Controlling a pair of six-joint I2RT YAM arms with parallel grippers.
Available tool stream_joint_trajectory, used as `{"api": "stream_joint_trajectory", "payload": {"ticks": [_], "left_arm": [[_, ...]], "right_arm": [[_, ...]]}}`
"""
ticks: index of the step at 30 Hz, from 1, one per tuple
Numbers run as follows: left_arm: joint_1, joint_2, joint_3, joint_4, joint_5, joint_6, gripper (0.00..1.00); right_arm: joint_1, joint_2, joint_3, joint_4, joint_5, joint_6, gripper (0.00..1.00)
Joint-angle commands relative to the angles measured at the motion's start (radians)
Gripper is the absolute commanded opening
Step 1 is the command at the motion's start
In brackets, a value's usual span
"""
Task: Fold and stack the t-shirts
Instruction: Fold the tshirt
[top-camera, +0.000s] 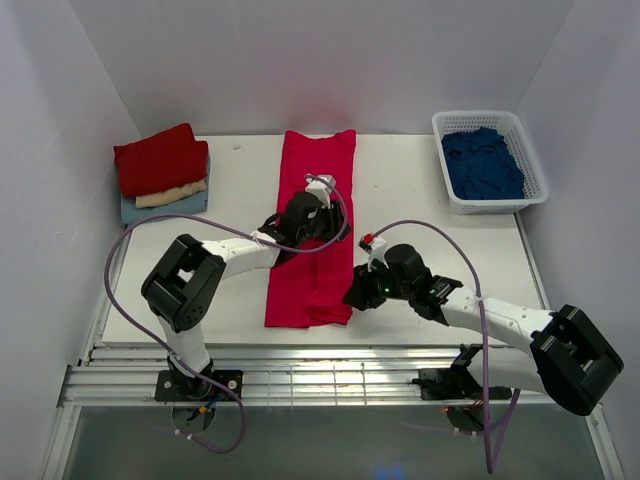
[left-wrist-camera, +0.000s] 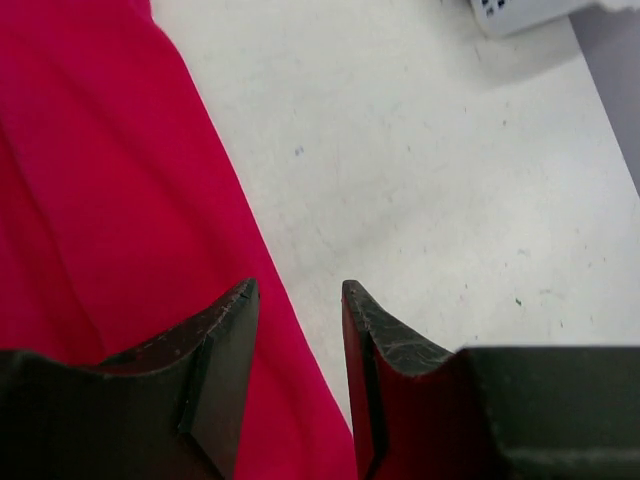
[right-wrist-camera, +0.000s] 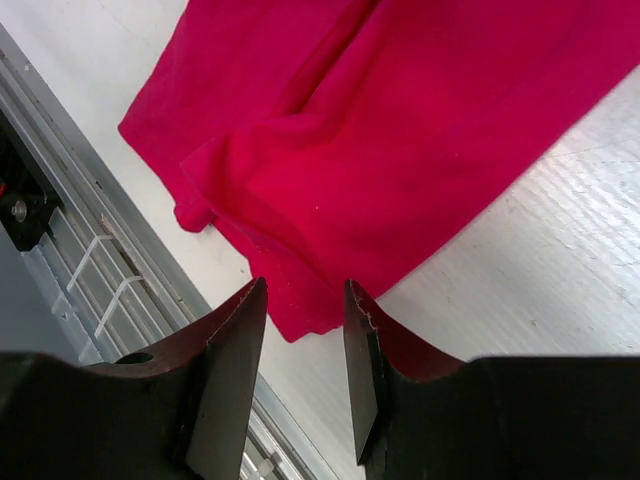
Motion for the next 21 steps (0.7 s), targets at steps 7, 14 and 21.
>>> {"api": "stream_joint_trajectory", "payload": {"ticks": [7, 14, 21], "left_arm": [[-0.094, -0.009, -0.093, 0.047, 0.023, -0.076, 0.49], [-0.113, -0.013, -0.158, 0.06, 0.023, -0.097, 0.49], [-0.122, 0.029, -0.189, 0.078, 0.026, -0.113, 0.48]], "right_arm": [[0.065, 0.11, -0.034, 0.18, -0.03, 0.032, 0.43], [0.103, 0.188, -0.019, 0.211, -0.033, 0.038, 0.42], [0.157, 0.222, -0.019, 0.209, 0.028, 0.047, 0.35]]}}
